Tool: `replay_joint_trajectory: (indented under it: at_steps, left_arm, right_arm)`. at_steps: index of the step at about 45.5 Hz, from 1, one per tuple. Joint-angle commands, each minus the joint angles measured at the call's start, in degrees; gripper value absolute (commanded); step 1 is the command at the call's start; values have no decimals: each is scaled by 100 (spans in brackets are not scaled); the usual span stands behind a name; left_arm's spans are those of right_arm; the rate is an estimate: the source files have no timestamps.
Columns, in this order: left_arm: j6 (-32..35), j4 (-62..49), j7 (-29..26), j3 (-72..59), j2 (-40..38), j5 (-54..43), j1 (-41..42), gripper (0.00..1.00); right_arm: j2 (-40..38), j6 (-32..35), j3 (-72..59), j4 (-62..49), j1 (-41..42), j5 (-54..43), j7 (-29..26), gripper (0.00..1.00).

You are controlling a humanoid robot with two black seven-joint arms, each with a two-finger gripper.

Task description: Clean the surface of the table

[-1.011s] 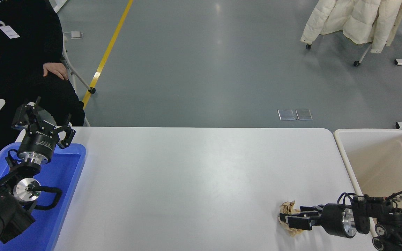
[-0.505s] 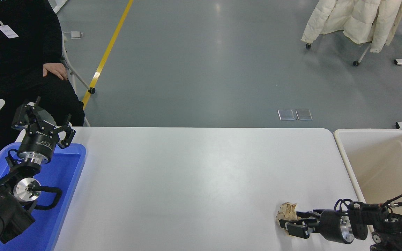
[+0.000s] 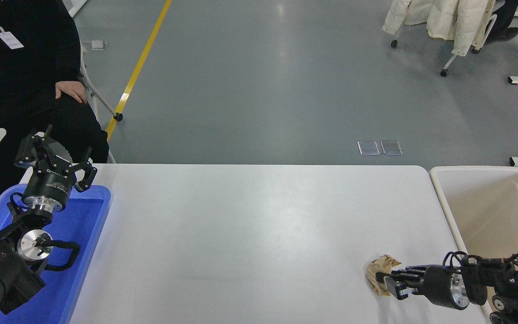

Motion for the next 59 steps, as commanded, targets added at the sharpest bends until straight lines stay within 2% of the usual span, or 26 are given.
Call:
replay_joint_trajectory:
  at_steps: [1,5,14,22,29,38,59]
  left_arm:
    - [0,-6,0,0,0,1,0,100]
    - [0,3,0,0,0,-8,0,100]
    - [0,-6,0,0,0,1,0,100]
    - [0,3,0,0,0,1,0,100]
    - [0,-6,0,0,0,1,0,100]
    - [0,-6,0,0,0,1,0,100]
    - [0,-6,0,0,0,1,0,100]
  right_arm:
    - [-643,132,21,500,208,94,2,0]
    - [-1021,334,21,764,383,401,2,0]
    - [-2146,1247,21,1300,1069,1640,10,0]
    - [-2990,2047,12,1450,1745,2326,151,0]
    - [-3439,2856,12,1450,2290,2581,212,0]
    - [-3746,3542,12,1450,2844,2818,239,0]
    - [-3668,3621,3,1222,2889,2836,230,0]
